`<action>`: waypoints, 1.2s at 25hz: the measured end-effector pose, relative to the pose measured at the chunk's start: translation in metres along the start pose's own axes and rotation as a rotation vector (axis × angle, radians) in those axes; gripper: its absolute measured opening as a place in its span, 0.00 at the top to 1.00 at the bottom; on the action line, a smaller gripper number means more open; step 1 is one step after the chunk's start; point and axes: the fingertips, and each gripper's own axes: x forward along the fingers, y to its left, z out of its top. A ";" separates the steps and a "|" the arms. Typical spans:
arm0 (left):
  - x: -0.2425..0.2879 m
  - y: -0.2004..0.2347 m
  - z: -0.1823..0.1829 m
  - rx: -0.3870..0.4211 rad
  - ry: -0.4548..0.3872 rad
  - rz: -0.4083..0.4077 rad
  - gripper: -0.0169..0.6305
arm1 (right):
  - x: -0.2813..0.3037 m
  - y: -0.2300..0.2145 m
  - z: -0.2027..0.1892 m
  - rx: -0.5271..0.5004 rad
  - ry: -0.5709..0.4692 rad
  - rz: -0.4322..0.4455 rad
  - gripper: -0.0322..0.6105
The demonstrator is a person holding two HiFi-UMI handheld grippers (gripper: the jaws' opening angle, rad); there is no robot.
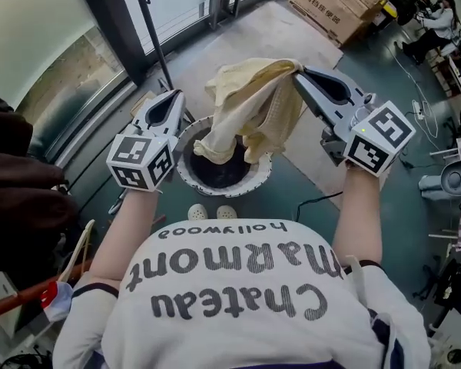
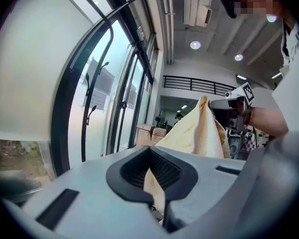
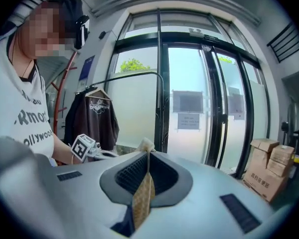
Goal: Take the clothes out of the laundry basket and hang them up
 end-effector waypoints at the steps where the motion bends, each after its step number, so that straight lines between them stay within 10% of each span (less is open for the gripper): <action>1: 0.000 -0.008 0.002 -0.004 -0.003 -0.028 0.96 | -0.005 -0.001 0.006 0.010 -0.018 -0.008 0.89; 7: 0.004 -0.065 0.029 -0.056 -0.084 -0.259 0.94 | -0.019 0.010 0.014 0.040 -0.063 0.011 0.89; 10: 0.008 -0.096 0.041 -0.046 -0.107 -0.379 0.74 | -0.021 0.018 0.006 0.031 -0.031 0.031 0.89; 17: 0.028 -0.155 0.037 0.108 -0.040 -0.587 0.67 | -0.025 0.042 -0.011 0.049 -0.025 0.097 0.89; 21: 0.024 -0.170 0.034 0.106 -0.012 -0.619 0.65 | -0.041 0.053 -0.012 0.074 -0.046 0.123 0.89; 24: 0.023 -0.160 0.044 0.110 -0.014 -0.601 0.95 | -0.046 0.052 -0.015 0.099 -0.054 0.125 0.89; 30: 0.035 -0.136 0.102 0.087 -0.048 -0.525 0.96 | -0.039 0.046 -0.011 0.214 -0.102 0.178 0.89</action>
